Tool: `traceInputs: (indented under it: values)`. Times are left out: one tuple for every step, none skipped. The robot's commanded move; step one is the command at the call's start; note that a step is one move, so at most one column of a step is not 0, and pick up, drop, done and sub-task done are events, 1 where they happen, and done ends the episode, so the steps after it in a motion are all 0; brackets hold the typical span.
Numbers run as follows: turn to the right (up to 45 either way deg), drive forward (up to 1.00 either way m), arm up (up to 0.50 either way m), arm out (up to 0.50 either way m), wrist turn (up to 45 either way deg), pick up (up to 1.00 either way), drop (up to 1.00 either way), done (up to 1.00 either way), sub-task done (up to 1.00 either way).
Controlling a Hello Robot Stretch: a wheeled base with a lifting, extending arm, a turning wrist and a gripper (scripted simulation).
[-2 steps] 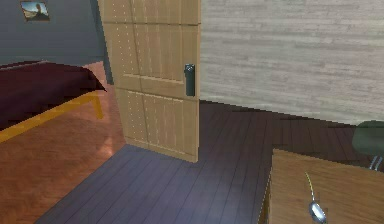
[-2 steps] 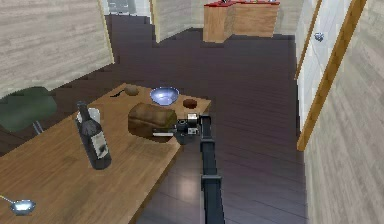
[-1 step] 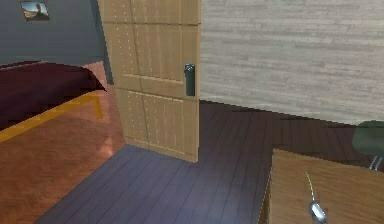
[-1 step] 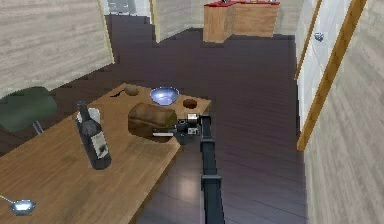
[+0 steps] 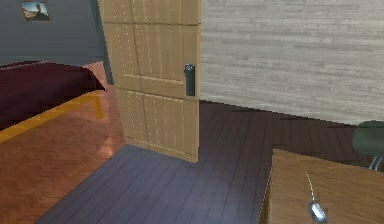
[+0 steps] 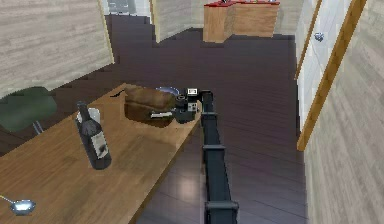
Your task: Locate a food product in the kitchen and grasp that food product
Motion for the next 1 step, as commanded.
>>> traceInputs:
  values:
    - [0.0,0.0,0.0,0.0,0.0,0.0,0.0,1.0,0.0]
